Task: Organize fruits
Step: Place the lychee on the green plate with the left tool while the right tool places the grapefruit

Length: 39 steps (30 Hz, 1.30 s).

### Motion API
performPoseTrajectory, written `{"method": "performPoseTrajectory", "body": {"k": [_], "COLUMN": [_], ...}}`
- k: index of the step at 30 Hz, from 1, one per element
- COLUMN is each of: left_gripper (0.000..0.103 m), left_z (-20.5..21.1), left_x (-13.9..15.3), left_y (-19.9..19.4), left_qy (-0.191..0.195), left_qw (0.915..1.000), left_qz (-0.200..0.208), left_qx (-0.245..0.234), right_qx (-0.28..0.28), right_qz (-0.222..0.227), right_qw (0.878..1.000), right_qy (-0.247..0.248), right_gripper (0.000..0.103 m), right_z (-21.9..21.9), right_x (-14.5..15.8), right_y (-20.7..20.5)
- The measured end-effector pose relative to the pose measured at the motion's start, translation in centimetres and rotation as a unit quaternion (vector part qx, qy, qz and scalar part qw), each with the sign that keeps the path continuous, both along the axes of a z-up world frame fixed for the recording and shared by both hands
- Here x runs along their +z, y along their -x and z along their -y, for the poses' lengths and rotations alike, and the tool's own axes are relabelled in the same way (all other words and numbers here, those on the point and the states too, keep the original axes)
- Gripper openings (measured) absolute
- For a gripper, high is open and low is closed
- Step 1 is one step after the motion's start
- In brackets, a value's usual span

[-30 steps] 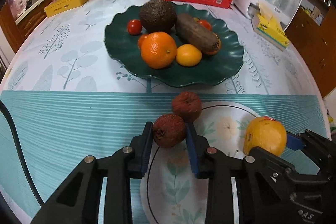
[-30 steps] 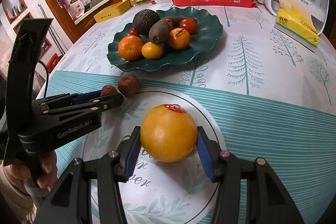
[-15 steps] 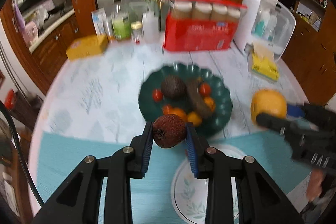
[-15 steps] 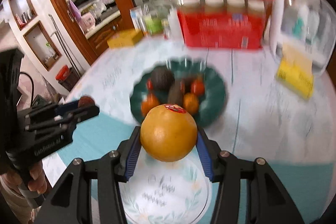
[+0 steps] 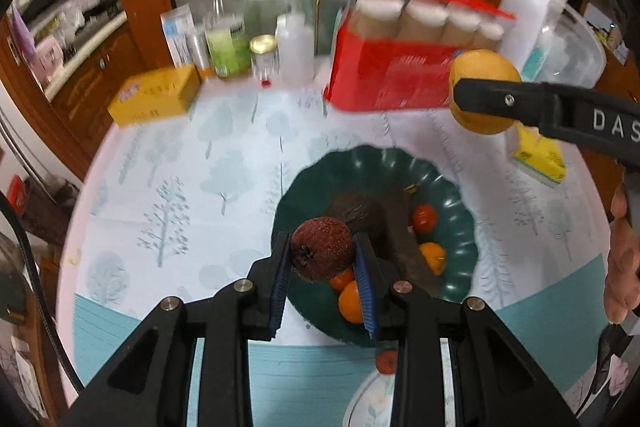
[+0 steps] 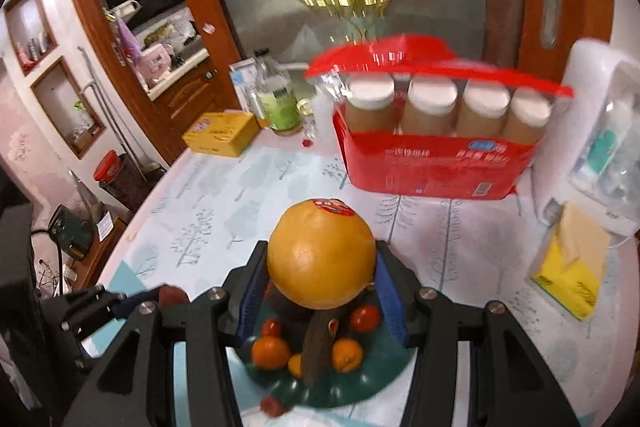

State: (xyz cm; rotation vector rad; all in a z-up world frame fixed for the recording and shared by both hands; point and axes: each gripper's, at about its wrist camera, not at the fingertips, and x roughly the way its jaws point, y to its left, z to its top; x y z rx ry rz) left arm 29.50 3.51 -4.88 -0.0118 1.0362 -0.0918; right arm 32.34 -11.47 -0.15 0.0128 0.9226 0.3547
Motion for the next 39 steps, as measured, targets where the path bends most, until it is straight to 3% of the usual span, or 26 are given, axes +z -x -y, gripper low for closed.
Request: {"method": "performPoseTrajectory", "body": {"k": [8,17,24,27,28,29,39], "left_gripper": [0.029,0.031,0.041,0.060,0.076,0.086,0.086], "left_z": [-0.7,-0.5,-0.2,-0.4,-0.4,-0.5,-0.5], "left_x": [-7.4,-11.4,-11.6,-11.3,-11.1,-10.8,-7.3], "left_y": [-2.6,-4.0,-3.9,-3.6,-3.3,-3.1,-0.2], "left_qy": [0.027,0.033,0.016,0.022,0.031,0.033,0.022], "left_qw": [0.9987,0.9968,0.9973,0.9971,0.9969,0.9970,0.9986], "left_qz": [-0.044,-0.073,-0.071,-0.071,-0.071,-0.068,-0.043], "left_qx": [0.008,0.009,0.008,0.014,0.013,0.017,0.023], "right_qx": [-0.007,-0.001,-0.001,0.000,0.000,0.000,-0.011], "right_qz": [-0.063,-0.117,-0.116,-0.099,-0.093,-0.090,-0.062], "right_qw": [0.998,0.993,0.993,0.995,0.996,0.996,0.998], "right_qy": [-0.001,0.008,-0.010,-0.001,0.001,0.001,-0.001], "right_gripper": [0.051,0.053,0.053,0.054,0.054,0.055,0.055], "right_z": [-1.3,-2.5,-2.1,-2.0,-1.9,-1.8,-0.2], "right_x": [-8.6,-14.7,-14.8,-13.9,-13.4,-13.1,-9.9], "right_y": [-4.5,-6.5,-6.4,-5.7,-5.4,-5.2,-1.6]}}
